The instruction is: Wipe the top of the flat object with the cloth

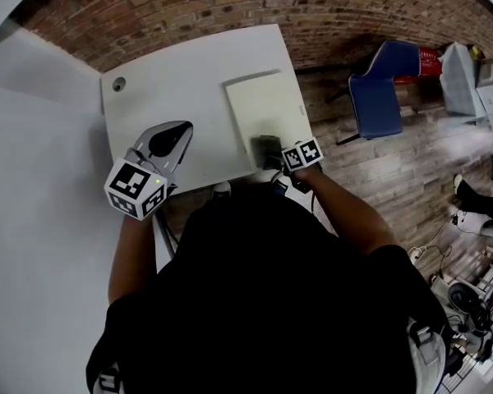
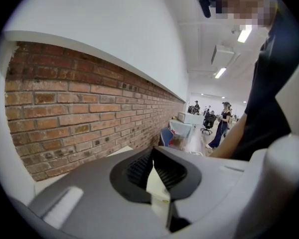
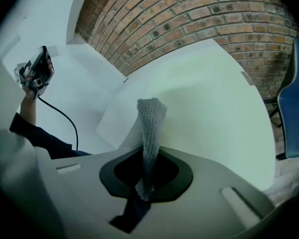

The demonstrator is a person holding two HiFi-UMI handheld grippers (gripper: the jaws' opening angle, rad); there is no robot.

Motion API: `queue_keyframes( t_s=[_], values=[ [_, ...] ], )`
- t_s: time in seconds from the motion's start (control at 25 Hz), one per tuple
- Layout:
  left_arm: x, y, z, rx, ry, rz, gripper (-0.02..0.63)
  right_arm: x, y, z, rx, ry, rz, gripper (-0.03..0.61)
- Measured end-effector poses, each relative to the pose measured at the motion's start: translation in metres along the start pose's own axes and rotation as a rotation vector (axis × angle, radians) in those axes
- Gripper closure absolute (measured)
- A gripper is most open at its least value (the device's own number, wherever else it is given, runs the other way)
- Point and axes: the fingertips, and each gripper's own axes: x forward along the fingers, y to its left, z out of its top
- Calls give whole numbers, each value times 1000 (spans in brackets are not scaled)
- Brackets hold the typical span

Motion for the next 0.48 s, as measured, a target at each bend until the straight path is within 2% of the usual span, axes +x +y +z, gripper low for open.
queue_keyframes(
  t_s=[0.48],
  values=[
    [17, -8, 12, 10, -16, -21, 612, -26, -37, 1, 27, -11, -60, 568]
  ],
)
